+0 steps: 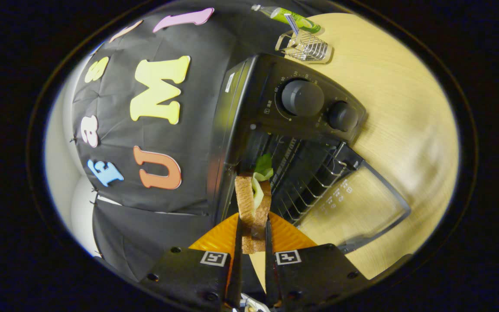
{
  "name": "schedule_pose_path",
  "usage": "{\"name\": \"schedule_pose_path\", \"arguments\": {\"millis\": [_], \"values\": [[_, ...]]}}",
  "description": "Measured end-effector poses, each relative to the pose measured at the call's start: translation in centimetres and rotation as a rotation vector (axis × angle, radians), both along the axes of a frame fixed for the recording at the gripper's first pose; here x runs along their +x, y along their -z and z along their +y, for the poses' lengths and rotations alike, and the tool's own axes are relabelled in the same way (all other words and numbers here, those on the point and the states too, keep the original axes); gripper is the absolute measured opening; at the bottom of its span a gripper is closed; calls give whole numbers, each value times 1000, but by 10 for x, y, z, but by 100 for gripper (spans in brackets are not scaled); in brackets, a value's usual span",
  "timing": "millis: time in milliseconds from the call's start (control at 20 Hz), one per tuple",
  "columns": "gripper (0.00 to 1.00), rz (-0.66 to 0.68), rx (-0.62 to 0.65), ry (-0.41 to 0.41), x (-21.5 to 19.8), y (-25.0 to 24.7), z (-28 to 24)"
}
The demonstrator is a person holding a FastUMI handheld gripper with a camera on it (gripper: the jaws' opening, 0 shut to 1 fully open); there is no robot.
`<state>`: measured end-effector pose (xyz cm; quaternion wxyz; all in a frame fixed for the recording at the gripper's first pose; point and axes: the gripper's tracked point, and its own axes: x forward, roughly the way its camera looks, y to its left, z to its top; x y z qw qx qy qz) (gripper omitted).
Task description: Open the toaster oven, put the food inside, and close the toaster oven door.
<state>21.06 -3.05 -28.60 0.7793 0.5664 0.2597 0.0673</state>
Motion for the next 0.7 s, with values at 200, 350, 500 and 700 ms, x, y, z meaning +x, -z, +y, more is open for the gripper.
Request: {"name": "schedule_pose_path", "arguments": {"millis": [200, 350, 500, 700], "values": [[27, -16, 37, 72, 29, 19, 0], [27, -22, 75, 84, 43, 26, 12], [28, -14, 59, 61, 50, 30, 25], [38, 25, 28, 11, 51, 38, 45]]}}
